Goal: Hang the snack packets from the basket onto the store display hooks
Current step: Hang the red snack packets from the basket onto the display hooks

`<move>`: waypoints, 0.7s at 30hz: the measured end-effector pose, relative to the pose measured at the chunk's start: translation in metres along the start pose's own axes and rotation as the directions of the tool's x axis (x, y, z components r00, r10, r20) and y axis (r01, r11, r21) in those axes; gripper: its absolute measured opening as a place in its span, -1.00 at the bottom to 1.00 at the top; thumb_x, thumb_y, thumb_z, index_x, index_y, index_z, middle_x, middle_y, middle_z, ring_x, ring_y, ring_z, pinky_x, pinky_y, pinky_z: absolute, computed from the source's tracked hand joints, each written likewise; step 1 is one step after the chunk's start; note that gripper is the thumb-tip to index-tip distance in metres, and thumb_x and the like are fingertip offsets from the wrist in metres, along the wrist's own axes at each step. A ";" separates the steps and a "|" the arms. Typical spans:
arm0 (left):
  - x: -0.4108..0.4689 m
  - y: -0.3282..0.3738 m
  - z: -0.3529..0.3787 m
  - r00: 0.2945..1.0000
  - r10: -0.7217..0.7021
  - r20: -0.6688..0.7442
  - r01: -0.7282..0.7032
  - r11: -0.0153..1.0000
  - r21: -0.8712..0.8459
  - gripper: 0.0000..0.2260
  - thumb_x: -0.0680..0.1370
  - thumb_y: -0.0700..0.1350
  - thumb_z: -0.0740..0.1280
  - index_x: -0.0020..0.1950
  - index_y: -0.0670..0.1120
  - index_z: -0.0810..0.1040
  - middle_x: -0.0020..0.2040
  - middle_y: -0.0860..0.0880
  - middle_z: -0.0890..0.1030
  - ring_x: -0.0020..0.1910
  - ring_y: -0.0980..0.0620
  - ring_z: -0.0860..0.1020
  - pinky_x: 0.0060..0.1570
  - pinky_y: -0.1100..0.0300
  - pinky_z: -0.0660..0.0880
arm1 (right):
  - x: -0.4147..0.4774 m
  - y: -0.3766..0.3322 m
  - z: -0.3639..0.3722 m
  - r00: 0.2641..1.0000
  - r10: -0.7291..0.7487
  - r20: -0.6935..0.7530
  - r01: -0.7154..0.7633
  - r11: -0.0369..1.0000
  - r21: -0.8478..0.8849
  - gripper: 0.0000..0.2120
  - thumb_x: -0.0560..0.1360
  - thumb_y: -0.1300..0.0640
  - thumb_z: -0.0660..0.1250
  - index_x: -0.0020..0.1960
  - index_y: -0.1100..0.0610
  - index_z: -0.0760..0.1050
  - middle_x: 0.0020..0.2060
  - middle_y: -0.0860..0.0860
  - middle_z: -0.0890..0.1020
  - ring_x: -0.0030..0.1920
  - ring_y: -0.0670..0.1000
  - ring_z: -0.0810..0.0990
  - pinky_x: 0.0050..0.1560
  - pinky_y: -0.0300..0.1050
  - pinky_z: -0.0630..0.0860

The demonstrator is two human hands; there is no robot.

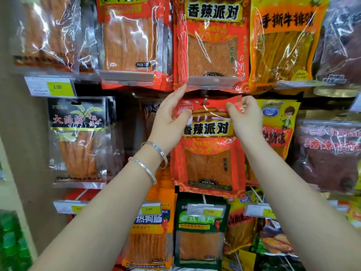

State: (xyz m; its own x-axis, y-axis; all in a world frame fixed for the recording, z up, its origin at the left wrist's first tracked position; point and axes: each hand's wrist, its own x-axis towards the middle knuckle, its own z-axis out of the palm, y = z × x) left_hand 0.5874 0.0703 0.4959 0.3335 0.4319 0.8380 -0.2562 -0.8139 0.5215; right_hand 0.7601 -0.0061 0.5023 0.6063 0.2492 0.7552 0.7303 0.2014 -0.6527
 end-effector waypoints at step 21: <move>-0.075 -0.120 0.029 0.874 -0.454 0.174 0.383 0.863 0.329 -0.42 0.50 -0.19 0.31 0.46 0.05 0.19 0.42 -0.05 0.27 0.42 0.01 0.21 0.32 0.19 0.16 | -0.080 0.087 0.019 0.911 -0.206 0.358 0.409 0.568 -0.715 -0.32 0.42 0.17 0.42 0.47 0.16 0.23 0.51 0.23 0.08 0.49 0.24 0.10 0.36 0.16 0.25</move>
State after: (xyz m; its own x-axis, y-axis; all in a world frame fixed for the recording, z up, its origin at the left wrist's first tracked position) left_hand 0.6189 0.1243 0.3659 0.5659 0.6793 0.4673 0.2055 -0.6651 0.7179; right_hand 0.7693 0.0093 0.3844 0.2896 0.5243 0.8008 0.8872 -0.4610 -0.0190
